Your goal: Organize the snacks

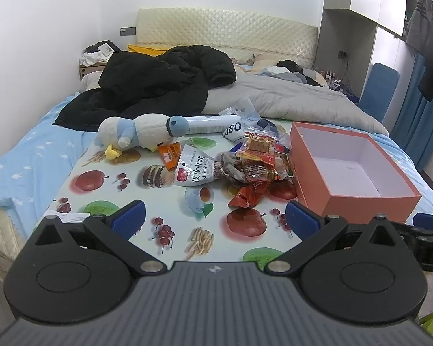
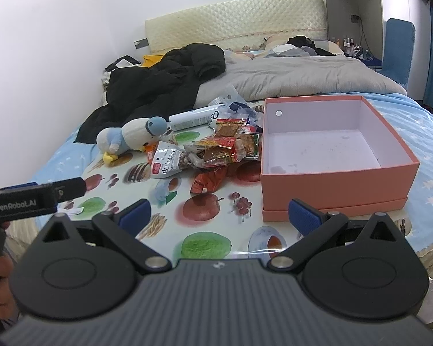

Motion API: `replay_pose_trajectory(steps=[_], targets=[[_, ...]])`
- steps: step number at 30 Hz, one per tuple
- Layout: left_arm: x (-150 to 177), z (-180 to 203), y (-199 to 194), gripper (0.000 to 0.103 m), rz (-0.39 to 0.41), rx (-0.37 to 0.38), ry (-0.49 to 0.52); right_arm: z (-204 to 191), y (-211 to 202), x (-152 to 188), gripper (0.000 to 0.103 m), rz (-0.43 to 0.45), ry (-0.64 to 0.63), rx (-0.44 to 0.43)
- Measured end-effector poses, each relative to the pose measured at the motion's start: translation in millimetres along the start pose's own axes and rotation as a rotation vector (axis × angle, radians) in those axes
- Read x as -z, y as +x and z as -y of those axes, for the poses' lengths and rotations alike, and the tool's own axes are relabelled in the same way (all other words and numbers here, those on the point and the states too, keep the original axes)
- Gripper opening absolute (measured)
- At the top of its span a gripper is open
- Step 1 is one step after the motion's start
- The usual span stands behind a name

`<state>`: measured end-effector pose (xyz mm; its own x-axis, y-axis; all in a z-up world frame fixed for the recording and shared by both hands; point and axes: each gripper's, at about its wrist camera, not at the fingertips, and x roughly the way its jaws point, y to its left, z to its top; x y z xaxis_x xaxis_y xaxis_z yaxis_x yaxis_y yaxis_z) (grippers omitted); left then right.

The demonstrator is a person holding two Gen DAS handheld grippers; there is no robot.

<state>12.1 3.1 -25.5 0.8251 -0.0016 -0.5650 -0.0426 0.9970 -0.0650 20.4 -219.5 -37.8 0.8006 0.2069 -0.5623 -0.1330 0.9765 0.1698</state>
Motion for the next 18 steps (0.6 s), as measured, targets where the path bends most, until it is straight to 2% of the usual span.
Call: replay_pose_trajectory(steps=[18], targets=[[2.7,5.7,-0.7,0.103,0.003,0.006,0.007,3.2,-3.6,5.2,0.103,0.011,0.004,0.015]])
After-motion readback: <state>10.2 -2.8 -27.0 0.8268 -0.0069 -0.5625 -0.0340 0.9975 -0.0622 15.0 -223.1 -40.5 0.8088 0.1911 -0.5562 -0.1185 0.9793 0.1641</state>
